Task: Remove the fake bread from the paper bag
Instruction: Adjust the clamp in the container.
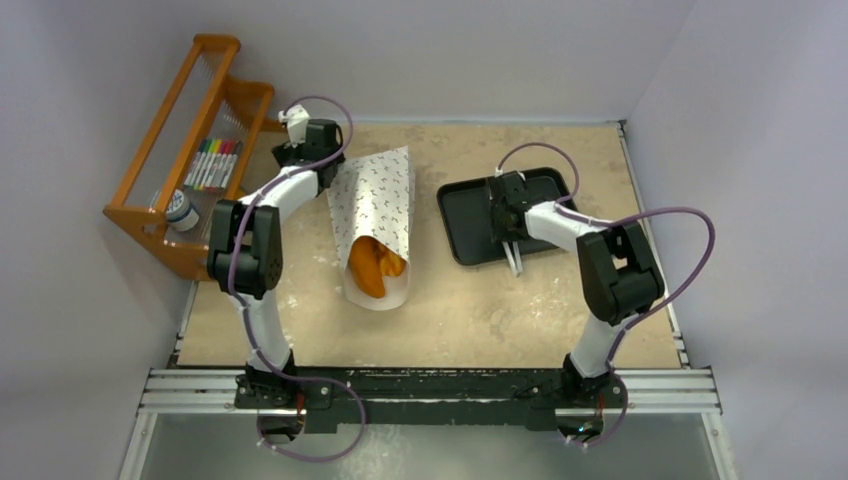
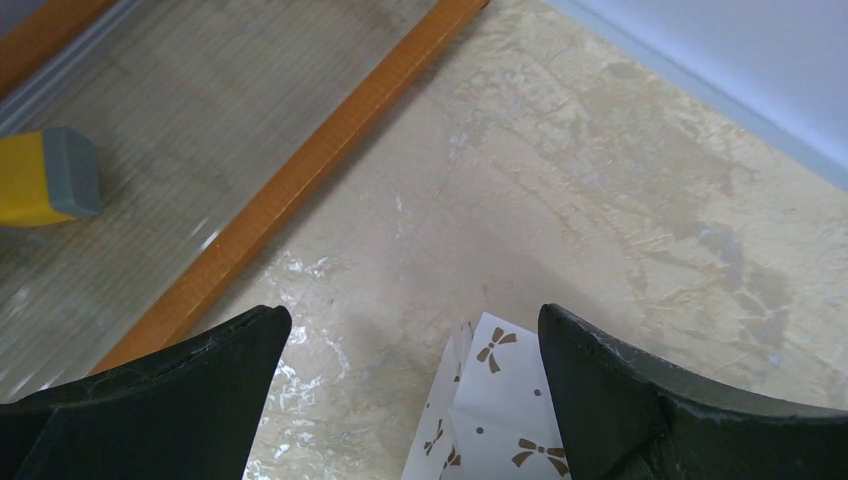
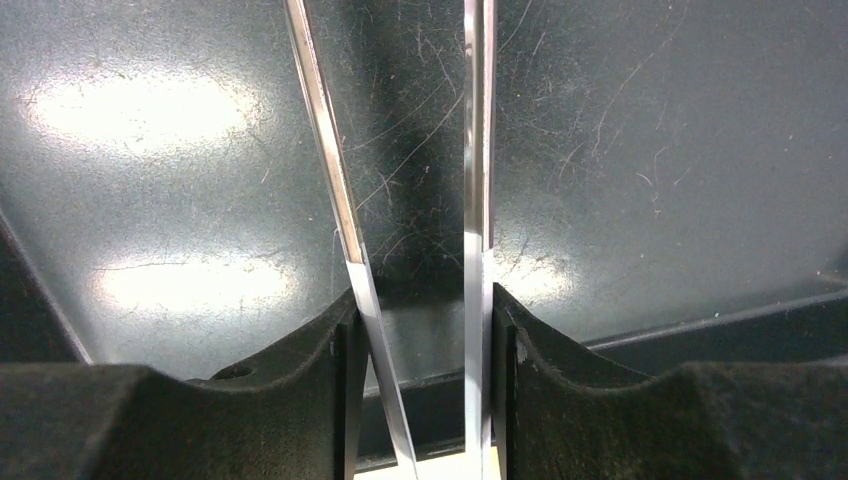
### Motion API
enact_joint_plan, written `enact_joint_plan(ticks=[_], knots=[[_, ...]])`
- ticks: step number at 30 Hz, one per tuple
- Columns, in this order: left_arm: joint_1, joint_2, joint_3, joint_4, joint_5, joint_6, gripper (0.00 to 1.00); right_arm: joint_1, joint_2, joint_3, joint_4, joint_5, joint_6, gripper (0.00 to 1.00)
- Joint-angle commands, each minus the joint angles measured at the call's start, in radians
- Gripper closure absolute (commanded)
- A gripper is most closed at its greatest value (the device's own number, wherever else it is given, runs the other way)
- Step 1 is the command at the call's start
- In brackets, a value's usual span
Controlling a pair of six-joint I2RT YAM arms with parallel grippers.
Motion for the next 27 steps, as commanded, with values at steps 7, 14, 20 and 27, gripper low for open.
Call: enact_joint_plan(ticks=[7,14,20,27], knots=[[0.000,0.021,-0.011,0.005,-0.025,-0.010,0.00,-0.045,0.069,0.115,0.030,-0.009,-0.044,0.57],[-0.001,0.002,-0.070,-0.006,-0.032,-0.020,0.01,-0.060,0.117,0.159,0.038,-0.017,-0.055,0.57],[-0.001,-0.021,-0.104,-0.027,-0.053,-0.027,0.00,-0.063,0.135,0.180,0.033,-0.001,-0.060,0.43],[0.000,-0.028,-0.110,-0.042,-0.075,-0.021,0.00,-0.039,-0.008,0.170,0.056,0.080,-0.084,0.20]])
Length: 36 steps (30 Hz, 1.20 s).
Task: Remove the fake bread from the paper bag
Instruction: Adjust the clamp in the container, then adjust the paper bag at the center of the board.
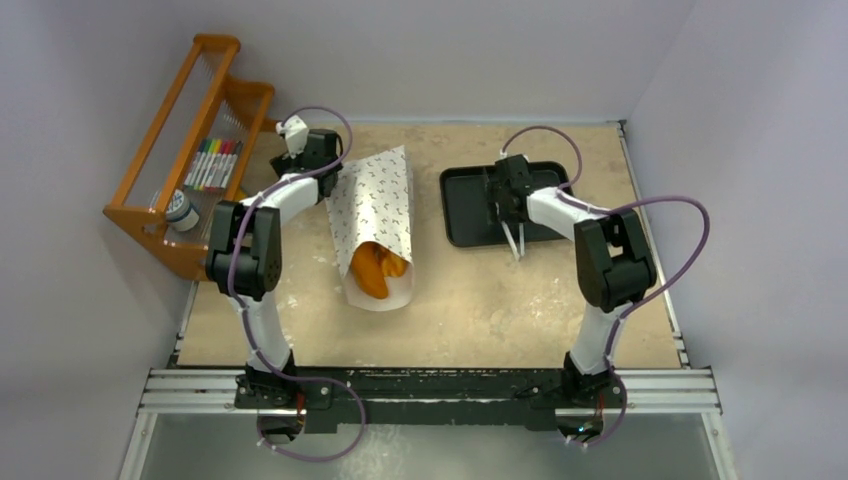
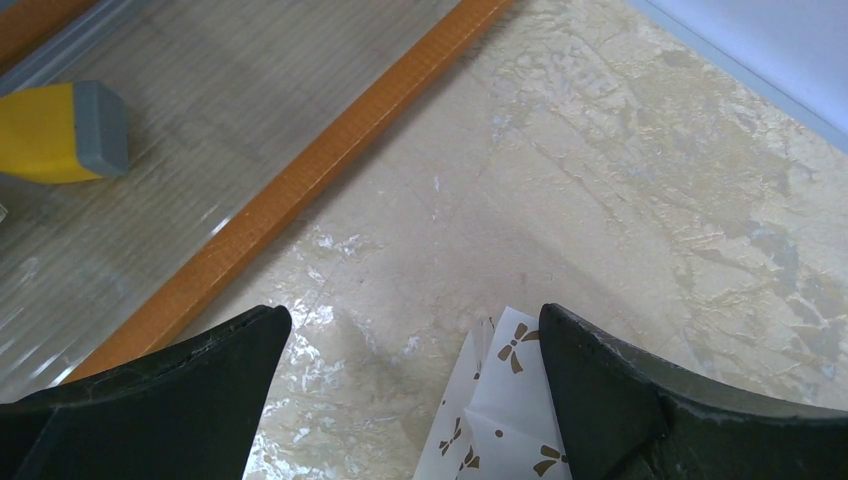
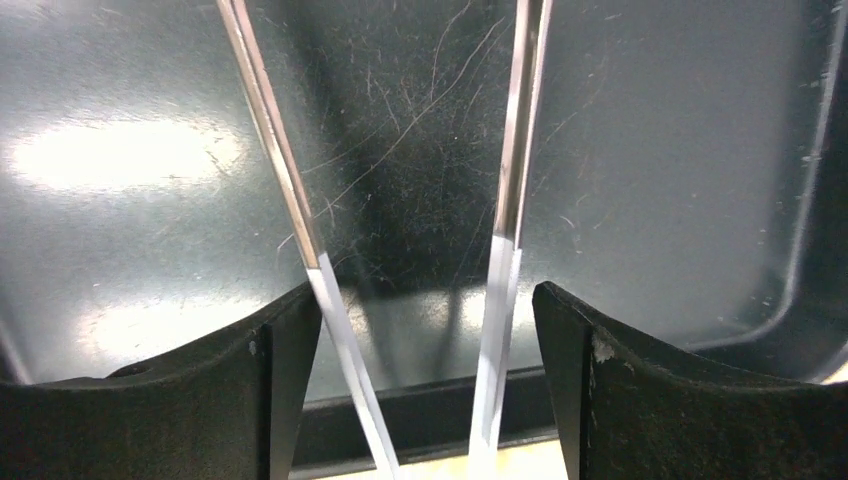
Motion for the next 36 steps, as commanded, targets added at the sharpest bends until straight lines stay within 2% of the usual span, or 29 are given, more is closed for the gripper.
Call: enact_joint_plan(ticks=[1,5,11,23,30,36], knots=[[0.000,-0.027,-0.026,-0.071,-0.033,0.015,0.00,0.029,-0.141,0.027,0.045,0.067,-0.028,0.20],[-0.001,-0.030,-0.025,-0.093,-0.039,0.012,0.00,0.091,-0.229,0.027,0.027,0.099,-0.038,0.19],[-0.001,-0.051,-0.046,-0.120,-0.042,0.008,0.00,0.257,-0.371,-0.010,0.003,0.152,-0.008,0.19],[-0.002,-0.104,-0.110,-0.168,-0.034,-0.013,0.00,0.675,-0.608,-0.077,-0.172,0.319,0.180,0.19],[-0.010,-0.103,-0.109,-0.183,-0.045,-0.010,0.01,0.880,-0.634,-0.068,-0.282,0.424,0.304,0.19],[-0.015,-0.100,-0.110,-0.189,-0.049,-0.012,0.01,0.951,-0.575,-0.068,-0.283,0.453,0.328,0.19]])
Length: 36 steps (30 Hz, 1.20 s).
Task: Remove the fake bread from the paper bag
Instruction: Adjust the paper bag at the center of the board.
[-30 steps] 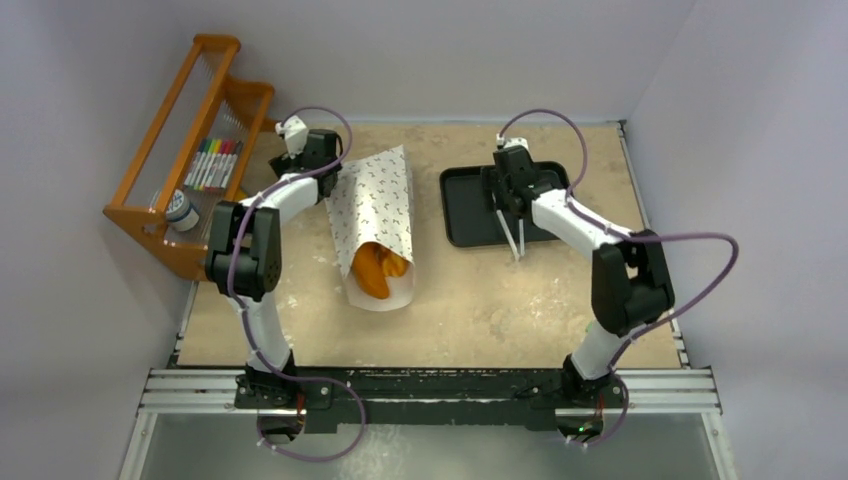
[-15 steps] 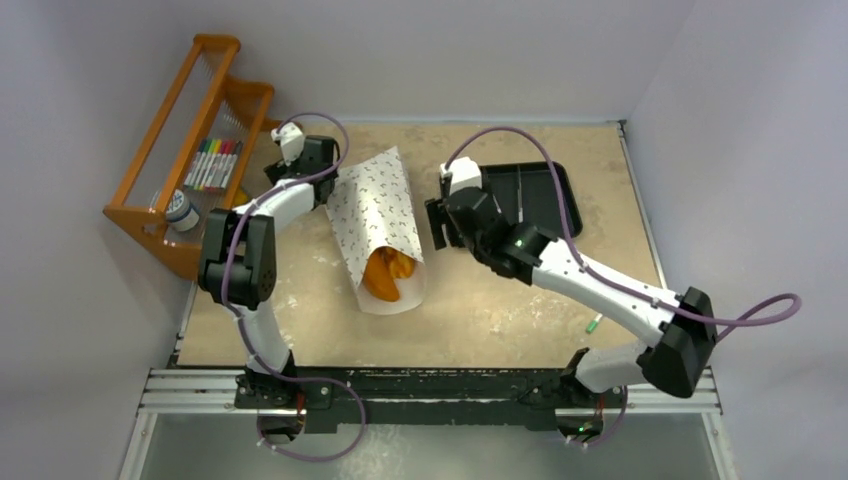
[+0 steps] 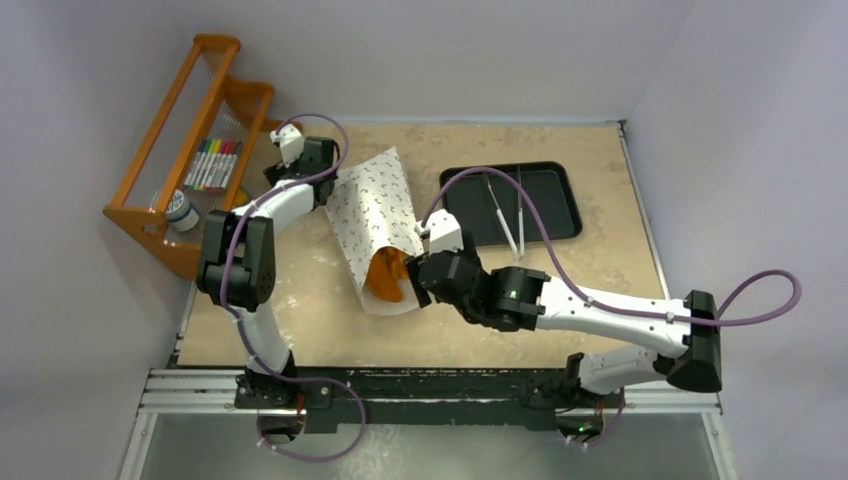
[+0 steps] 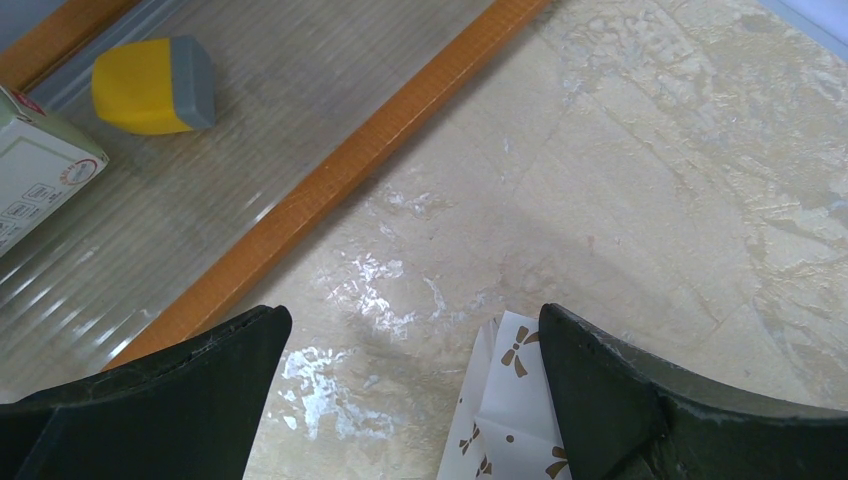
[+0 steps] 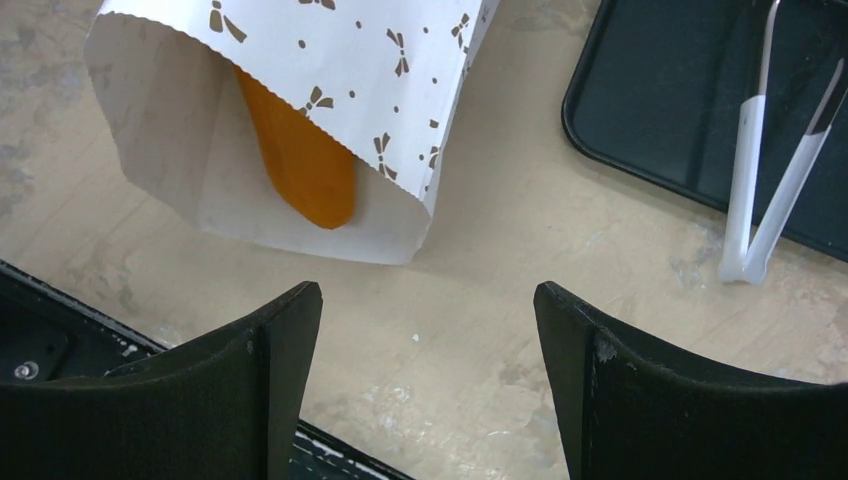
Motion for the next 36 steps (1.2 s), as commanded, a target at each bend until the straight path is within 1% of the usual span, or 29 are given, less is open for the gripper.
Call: enact_joint_plan(ticks=[1,4,8,11,15,19,23,25,28,30,32,34,36], knots=[[-0.014,-0.011,-0.026,-0.099,-0.009,0.022,0.01,0.024,0.056,0.009,-0.017,0.094,0.058,0.19],[-0.016,-0.010,-0.025,-0.104,-0.010,0.022,0.01,0.024,0.109,0.003,0.004,0.146,0.051,0.19],[-0.019,-0.008,-0.020,-0.109,-0.009,0.022,0.01,0.019,0.157,-0.013,0.131,0.181,-0.061,0.20],[-0.022,-0.008,-0.016,-0.115,-0.013,0.023,0.01,-0.020,0.198,0.001,0.162,0.209,-0.085,0.22],[-0.025,-0.008,-0.014,-0.118,-0.023,0.025,0.01,-0.083,0.207,-0.017,0.264,0.180,-0.160,0.28],[-0.025,-0.007,-0.016,-0.121,-0.027,0.022,0.01,-0.181,0.218,-0.042,0.342,0.107,-0.218,0.38],[-0.025,0.000,-0.018,-0.121,-0.030,0.015,0.01,-0.233,0.228,-0.068,0.445,0.043,-0.294,0.56],[-0.025,0.003,-0.017,-0.122,-0.036,0.013,0.01,-0.256,0.238,-0.070,0.479,0.016,-0.322,0.64],[-0.025,0.004,-0.013,-0.125,-0.046,0.009,0.00,-0.268,0.249,-0.066,0.519,-0.003,-0.364,0.76],[-0.025,0.003,-0.010,-0.125,-0.052,0.004,0.01,-0.273,0.254,-0.063,0.550,-0.020,-0.395,0.82],[-0.025,0.006,-0.004,-0.125,-0.057,-0.004,0.00,-0.277,0.265,-0.056,0.580,-0.036,-0.424,0.90],[-0.025,0.014,0.010,-0.124,-0.064,-0.010,0.00,-0.280,0.281,-0.037,0.599,-0.052,-0.450,0.94],[-0.025,0.025,0.027,-0.127,-0.070,-0.016,0.00,-0.284,0.302,-0.008,0.613,-0.065,-0.479,1.00]])
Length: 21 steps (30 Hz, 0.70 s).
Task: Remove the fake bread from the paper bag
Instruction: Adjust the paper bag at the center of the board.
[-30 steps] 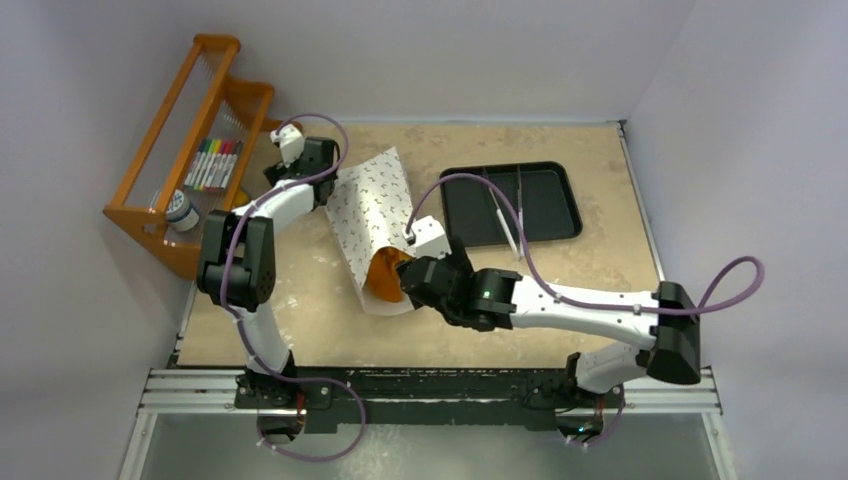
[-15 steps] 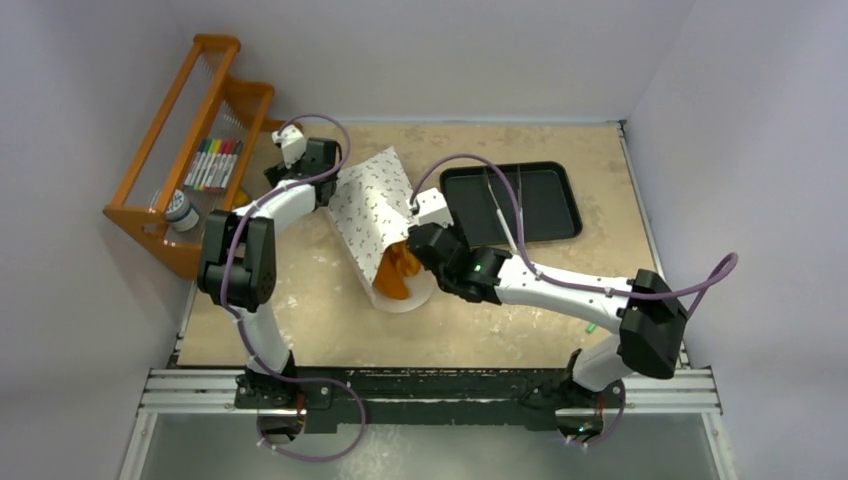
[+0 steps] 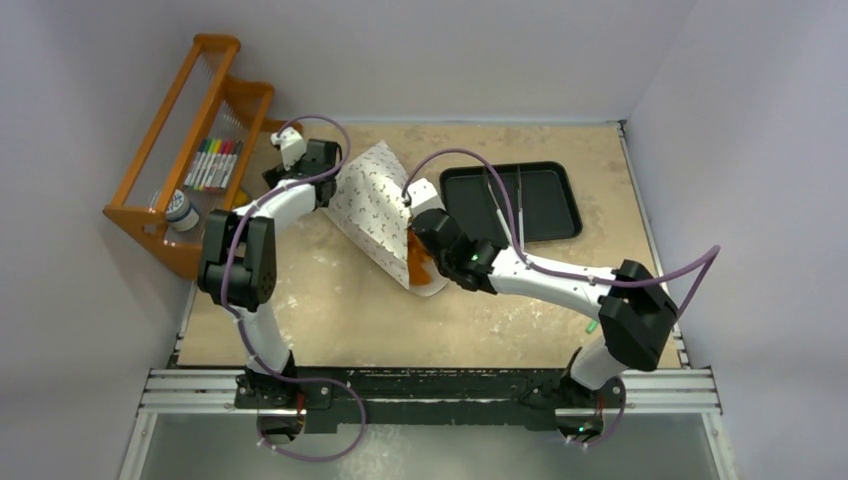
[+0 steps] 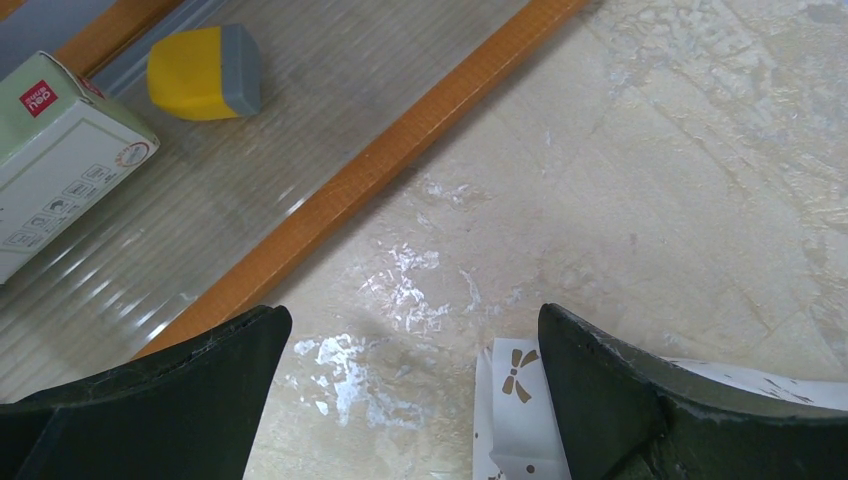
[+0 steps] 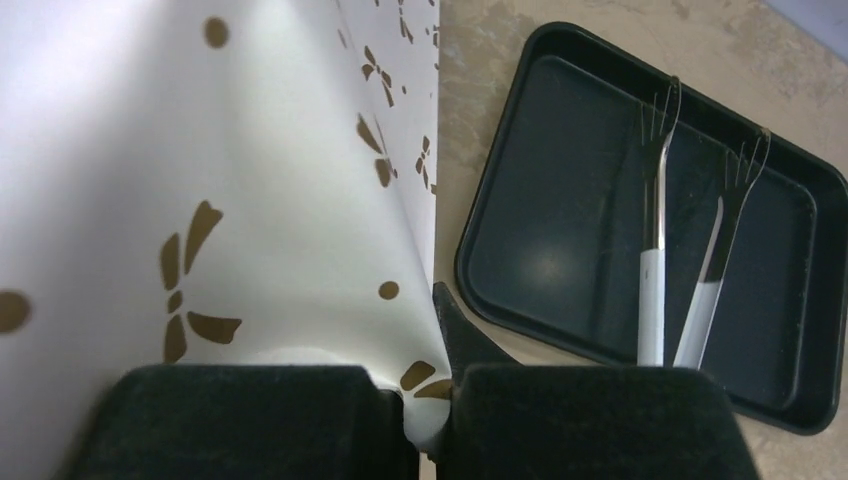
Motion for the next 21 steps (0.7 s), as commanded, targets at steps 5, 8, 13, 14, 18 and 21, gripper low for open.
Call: enact_joint_plan(ticks=[5,8,13,14,18,21], knots=[[-0.013,0.052,0.077,-0.078,-0.033,-0.003,0.01,-0.021,0.073,0.120,0.137,-0.064,-0.133,1.00],[-0.013,0.068,0.109,-0.076,-0.044,0.008,0.00,-0.025,0.100,0.151,0.148,-0.073,-0.154,1.00],[-0.013,0.086,0.171,-0.092,-0.083,0.036,0.00,-0.036,0.131,0.188,0.156,-0.096,-0.170,1.00],[-0.012,0.081,0.180,-0.092,-0.094,0.045,0.00,-0.037,0.137,0.193,0.158,-0.100,-0.172,1.00],[-0.010,0.060,0.210,-0.085,-0.128,0.066,0.00,-0.047,0.158,0.211,0.165,-0.116,-0.174,1.00],[-0.010,0.031,0.220,-0.081,-0.148,0.073,0.00,-0.052,0.180,0.229,0.173,-0.126,-0.176,1.00]])
